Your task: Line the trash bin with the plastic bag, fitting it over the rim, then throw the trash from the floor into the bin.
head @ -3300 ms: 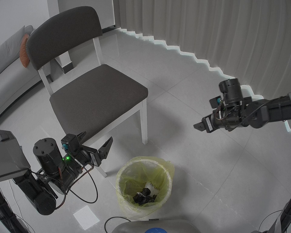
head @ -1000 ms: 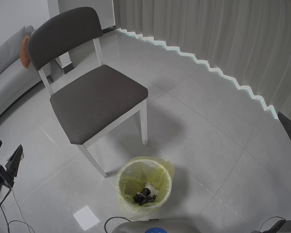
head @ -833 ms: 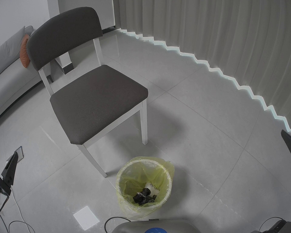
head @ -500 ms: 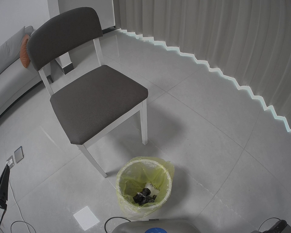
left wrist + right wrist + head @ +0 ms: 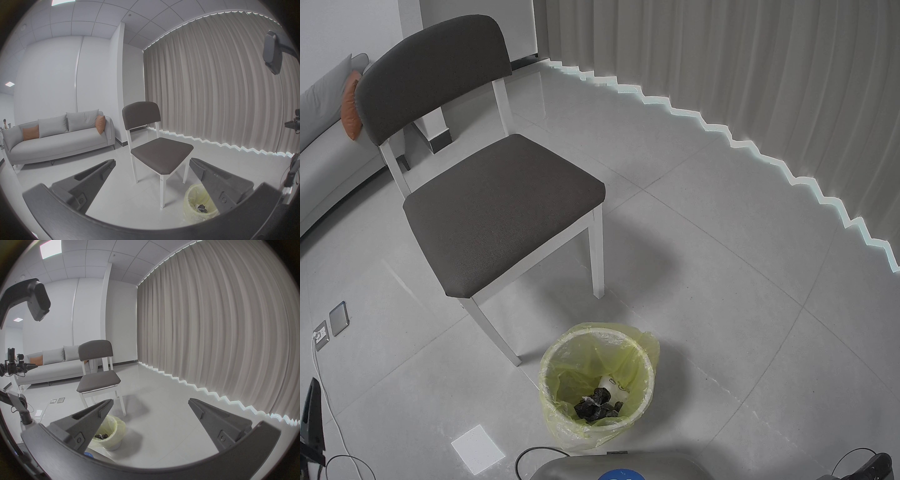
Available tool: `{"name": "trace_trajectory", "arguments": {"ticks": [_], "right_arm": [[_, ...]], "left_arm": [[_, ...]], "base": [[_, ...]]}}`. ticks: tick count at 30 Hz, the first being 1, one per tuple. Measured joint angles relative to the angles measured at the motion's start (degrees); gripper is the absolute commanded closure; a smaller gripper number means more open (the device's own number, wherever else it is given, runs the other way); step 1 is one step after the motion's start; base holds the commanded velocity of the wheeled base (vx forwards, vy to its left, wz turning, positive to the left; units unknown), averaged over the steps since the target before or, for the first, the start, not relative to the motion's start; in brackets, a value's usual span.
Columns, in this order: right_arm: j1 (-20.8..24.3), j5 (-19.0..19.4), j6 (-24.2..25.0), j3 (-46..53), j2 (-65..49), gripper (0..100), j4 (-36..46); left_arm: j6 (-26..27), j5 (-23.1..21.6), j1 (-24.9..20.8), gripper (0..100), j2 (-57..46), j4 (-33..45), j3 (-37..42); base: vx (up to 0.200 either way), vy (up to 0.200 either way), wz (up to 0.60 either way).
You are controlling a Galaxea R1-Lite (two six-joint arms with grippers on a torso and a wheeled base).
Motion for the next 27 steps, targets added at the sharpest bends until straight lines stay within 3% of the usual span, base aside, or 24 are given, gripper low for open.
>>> {"name": "trace_trajectory", "arguments": {"ticks": [10,18,23,27], "right_arm": [[-1.22,-0.72,0.11,7.31,-3.69,0,-3.86],[-1.38,-2.41,0.44,18.88,-4.17,0,-19.97],[-1.38,-5.24,1.80,21.86,-4.22,0,-21.46],[-1.38,-7.77,2.04,22.30,-4.22,0,-20.14]], "left_arm": [[-0.30,-0.24,1.95,0,-5.10,-3.69,7.64],[-2.72,2.44,1.87,0,-6.06,-4.67,13.32],[-3.18,6.35,1.83,0,-6.22,-4.56,15.80],[-3.55,6.84,1.83,0,-6.25,-4.64,16.21]], "base": [[0.000,0.000,0.00],[0.000,0.000,0.00],[0.000,0.000,0.00],[0.000,0.000,0.00]]}}
